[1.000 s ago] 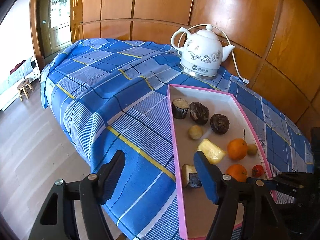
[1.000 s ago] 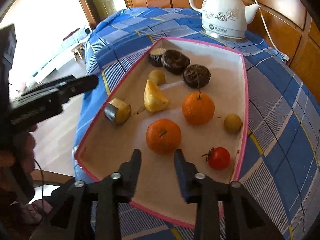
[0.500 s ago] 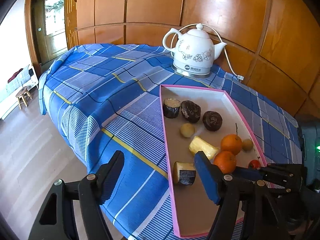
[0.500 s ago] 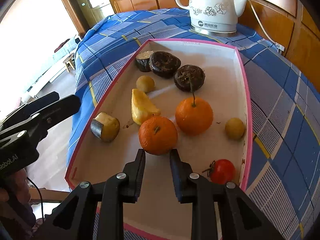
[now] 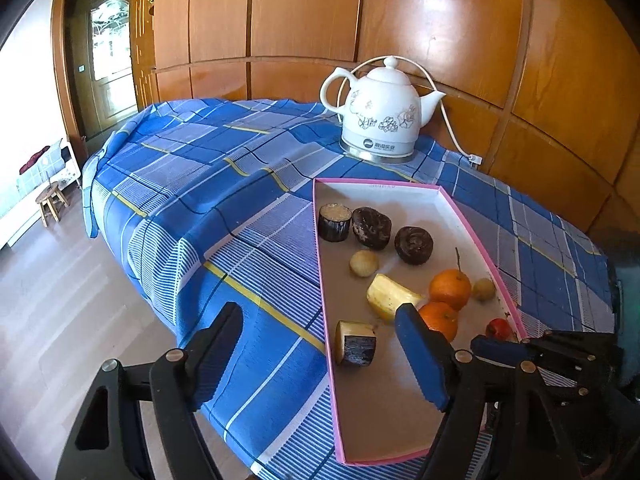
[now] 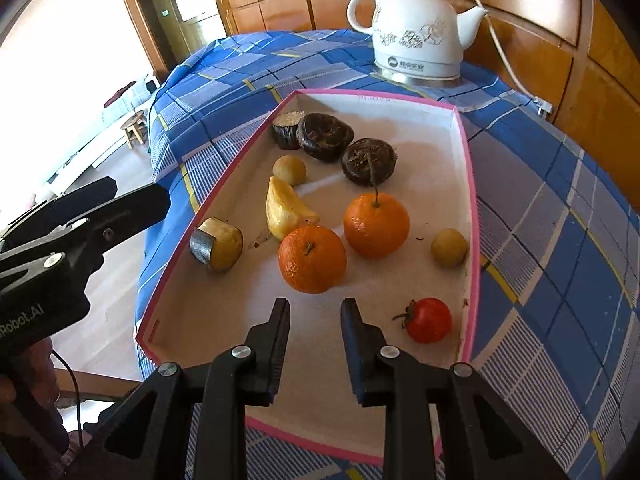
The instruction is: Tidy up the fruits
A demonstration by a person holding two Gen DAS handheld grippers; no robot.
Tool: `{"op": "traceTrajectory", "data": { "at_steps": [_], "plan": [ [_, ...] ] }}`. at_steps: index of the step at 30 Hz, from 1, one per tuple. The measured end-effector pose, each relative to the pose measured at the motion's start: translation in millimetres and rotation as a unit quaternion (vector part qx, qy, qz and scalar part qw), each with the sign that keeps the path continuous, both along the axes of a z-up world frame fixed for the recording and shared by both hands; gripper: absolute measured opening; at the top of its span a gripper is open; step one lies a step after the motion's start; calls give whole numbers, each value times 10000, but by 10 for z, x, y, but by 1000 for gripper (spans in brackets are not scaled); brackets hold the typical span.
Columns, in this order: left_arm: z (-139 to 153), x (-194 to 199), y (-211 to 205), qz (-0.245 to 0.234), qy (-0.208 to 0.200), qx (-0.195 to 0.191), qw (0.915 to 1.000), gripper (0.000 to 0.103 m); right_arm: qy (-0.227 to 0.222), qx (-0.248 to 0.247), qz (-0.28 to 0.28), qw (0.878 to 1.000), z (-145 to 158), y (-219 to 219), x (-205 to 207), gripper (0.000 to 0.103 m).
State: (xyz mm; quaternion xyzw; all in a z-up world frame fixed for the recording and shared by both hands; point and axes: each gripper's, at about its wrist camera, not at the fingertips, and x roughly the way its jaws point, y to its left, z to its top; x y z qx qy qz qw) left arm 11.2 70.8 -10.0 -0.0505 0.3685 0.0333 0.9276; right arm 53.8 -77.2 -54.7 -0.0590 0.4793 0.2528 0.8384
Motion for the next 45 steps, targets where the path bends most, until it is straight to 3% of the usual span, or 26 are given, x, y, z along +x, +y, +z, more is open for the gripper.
{"op": "traceTrajectory", "data": {
  "at_steps": [7, 12, 21, 28, 45],
  "plan": [
    [79, -118, -77, 34, -183, 45, 9998, 90, -356, -14, -239, 9991, 173, -121, -177, 29],
    [105, -217, -217, -16, -296, 54, 9995, 102, -663, -141, -624, 9957, 275, -285, -317, 32],
    [155, -313, -402, -56, -394, 210, 9990, 103, -841, -164, -1362, 9870, 338, -630, -418, 35],
    [177, -335, -371, 161, -460, 241, 9985, 103, -924, -175, -1394, 9858, 347, -651, -483, 35],
    [218, -393, -362, 181, -674, 268, 9972, 103, -1048, -189, -1361, 9850, 406, -592, -495, 35]
  ]
}}
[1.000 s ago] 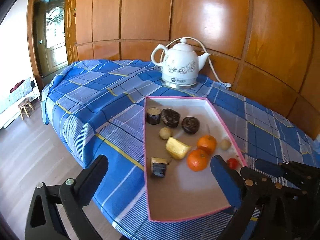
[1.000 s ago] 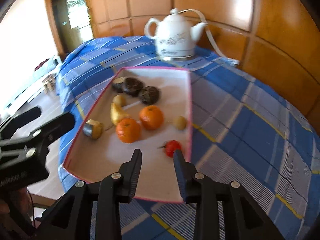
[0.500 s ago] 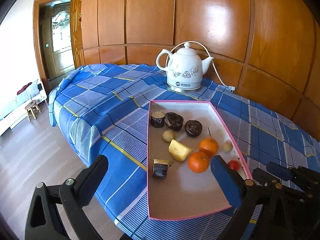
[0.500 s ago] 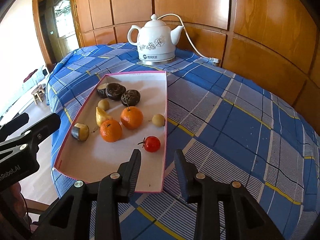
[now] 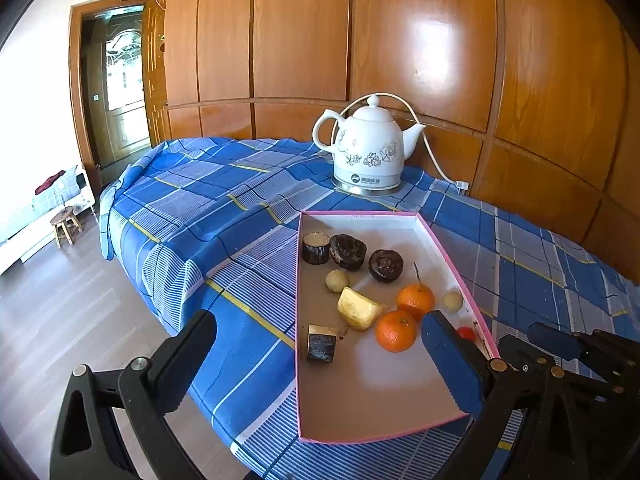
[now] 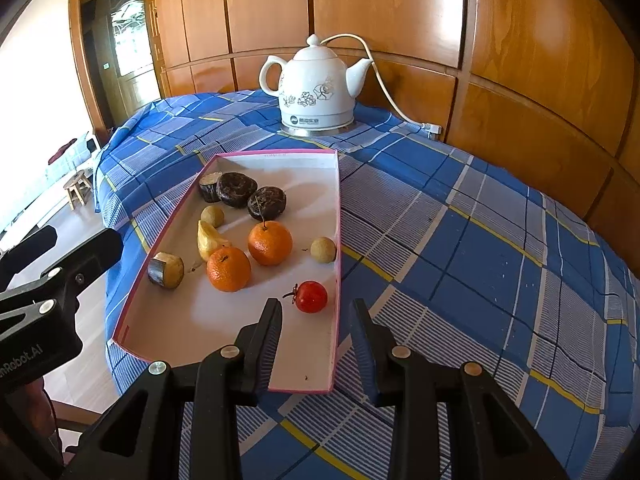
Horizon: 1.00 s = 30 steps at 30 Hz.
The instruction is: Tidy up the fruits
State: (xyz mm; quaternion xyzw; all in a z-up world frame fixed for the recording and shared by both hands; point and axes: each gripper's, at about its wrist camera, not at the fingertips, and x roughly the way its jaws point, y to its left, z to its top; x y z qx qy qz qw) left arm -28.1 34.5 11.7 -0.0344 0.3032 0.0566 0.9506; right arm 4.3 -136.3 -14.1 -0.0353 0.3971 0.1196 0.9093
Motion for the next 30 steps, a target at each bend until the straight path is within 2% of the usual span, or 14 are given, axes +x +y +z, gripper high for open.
{"op": "traceTrajectory", "data": {
  "at_steps": [30],
  "plan": [
    [26, -35, 31, 1, -61, -24, 10000, 103, -41, -45, 88, 9999, 30, 64, -7, 35]
  ]
}}
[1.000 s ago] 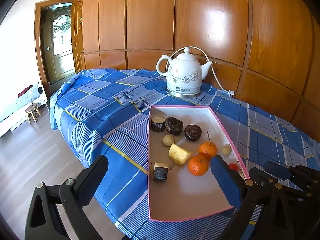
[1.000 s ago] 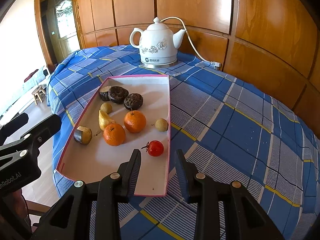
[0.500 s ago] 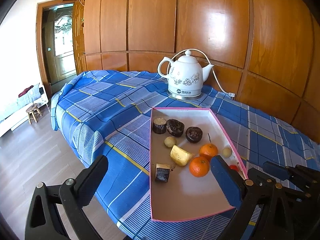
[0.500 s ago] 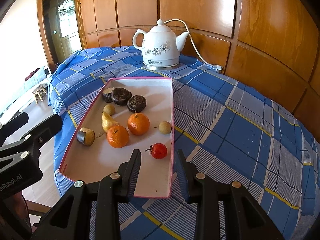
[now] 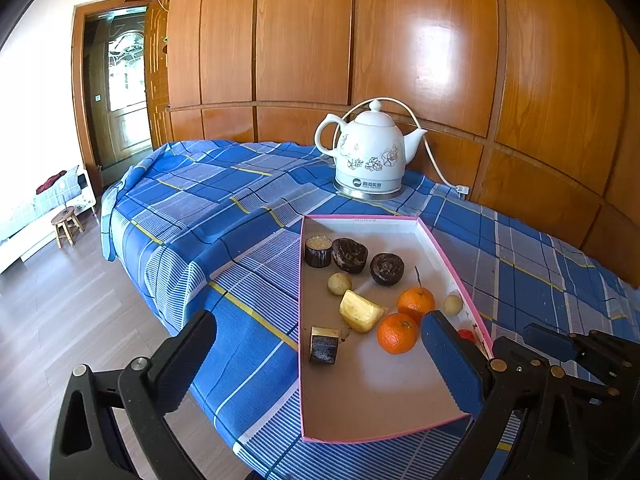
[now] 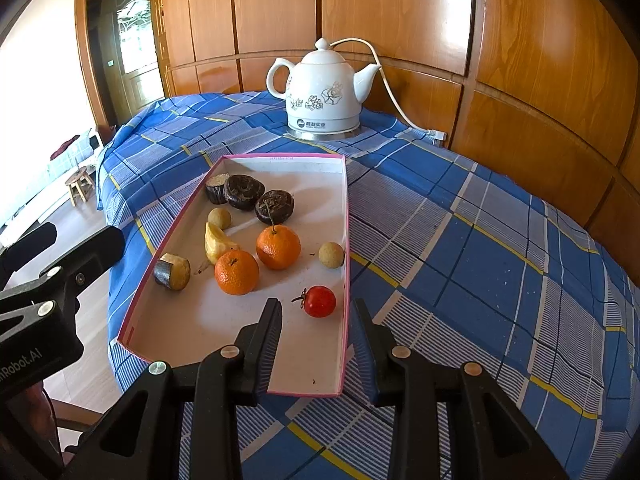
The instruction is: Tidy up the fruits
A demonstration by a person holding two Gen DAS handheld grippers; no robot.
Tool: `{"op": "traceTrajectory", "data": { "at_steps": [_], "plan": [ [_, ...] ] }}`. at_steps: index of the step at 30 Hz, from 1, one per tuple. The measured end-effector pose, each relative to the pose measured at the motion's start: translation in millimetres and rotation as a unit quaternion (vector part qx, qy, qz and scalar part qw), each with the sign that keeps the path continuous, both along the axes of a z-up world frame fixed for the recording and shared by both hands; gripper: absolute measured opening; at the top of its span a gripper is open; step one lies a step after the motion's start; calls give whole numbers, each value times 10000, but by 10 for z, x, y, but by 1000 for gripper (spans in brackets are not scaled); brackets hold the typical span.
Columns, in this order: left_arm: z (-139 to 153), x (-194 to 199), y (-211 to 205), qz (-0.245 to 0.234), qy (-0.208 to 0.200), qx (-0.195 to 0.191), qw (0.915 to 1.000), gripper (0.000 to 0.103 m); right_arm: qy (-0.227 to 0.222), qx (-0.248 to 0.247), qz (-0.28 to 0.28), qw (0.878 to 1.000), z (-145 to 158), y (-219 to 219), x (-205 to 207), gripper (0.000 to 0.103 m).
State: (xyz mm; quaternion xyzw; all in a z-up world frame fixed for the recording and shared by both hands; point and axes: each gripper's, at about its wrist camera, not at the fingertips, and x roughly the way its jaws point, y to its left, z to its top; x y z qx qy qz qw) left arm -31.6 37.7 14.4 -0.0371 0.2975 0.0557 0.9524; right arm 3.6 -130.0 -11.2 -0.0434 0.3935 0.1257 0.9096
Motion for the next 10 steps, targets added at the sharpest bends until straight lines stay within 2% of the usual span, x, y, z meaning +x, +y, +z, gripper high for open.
{"op": "traceTrajectory", "data": {
  "at_steps": [10],
  "plan": [
    [-31, 12, -44, -98, 6, 44, 9999, 103, 19, 15, 13, 10000, -25, -8, 21, 35]
  ]
}}
